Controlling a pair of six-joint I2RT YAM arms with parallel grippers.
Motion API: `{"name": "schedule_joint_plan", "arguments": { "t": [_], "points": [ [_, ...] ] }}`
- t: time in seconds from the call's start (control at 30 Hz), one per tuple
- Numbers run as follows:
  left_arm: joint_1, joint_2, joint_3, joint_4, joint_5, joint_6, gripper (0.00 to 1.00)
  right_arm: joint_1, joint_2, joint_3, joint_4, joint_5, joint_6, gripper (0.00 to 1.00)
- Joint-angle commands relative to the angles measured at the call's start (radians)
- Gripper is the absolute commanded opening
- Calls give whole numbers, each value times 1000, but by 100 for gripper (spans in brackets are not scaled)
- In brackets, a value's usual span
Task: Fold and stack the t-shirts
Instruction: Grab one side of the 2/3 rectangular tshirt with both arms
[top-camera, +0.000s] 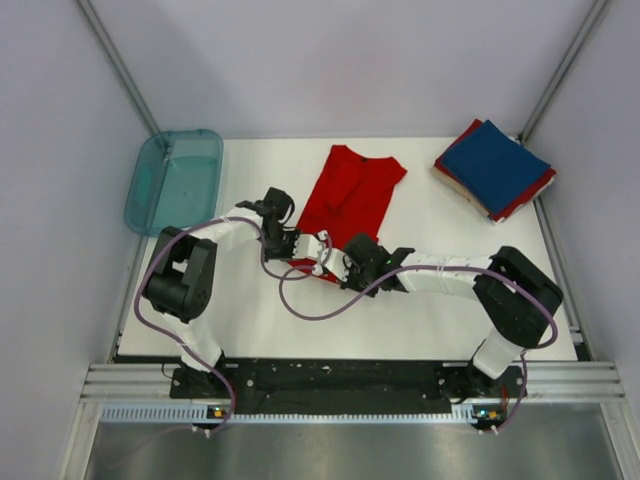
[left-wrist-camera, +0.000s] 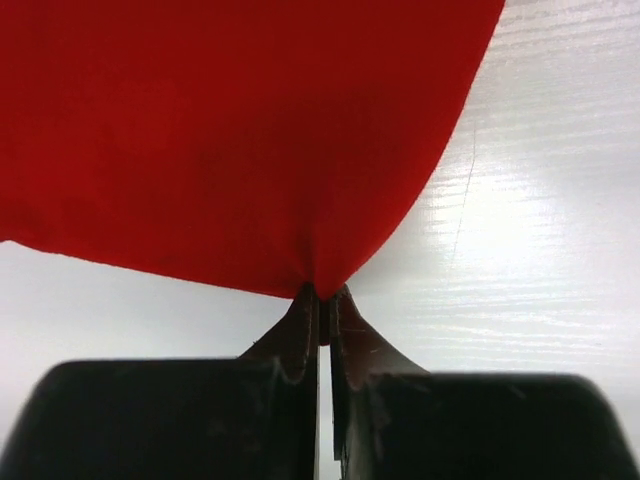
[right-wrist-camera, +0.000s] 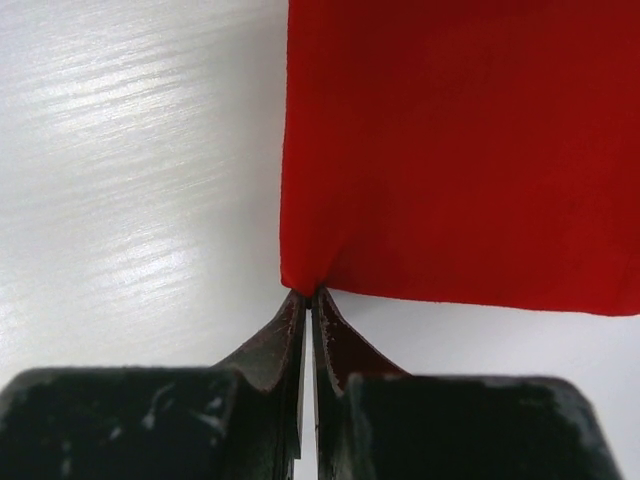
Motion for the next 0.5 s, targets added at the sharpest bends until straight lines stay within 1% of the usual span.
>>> {"name": "schedule_joint_plan", "arguments": {
  "t": [0.0,0.1,0.2,0.3,0.37,0.4,0.43,0.47],
  "points": [
    [-51,38,0,-27,-5,-10,0,-12,-33,-11,80,22,41,0],
    [-48,-5,2,-50,-12,-86,0,-12,-76,-28,67,24,51,0],
    [-48,-84,-39,-68,17,-127,0,-9,-135,-54,45,-37,55,0],
    [-48,-166,-75,-108,70,-175,0,16,-207,-106,44,-105,8,0],
    [-48,-196,-102,-137,101,-205,0,37,-238,-139,56,-117,-29,0],
    [-49,-209,-119,-144,112,-222,0,42,-244,-149,60,-117,-43,12],
    [-49,-216,-136,-145,124,-240,0,45,-251,-154,62,-122,-52,28],
    [-49,-221,-154,-144,138,-251,0,44,-252,-159,62,-131,-69,37]
  ]
}}
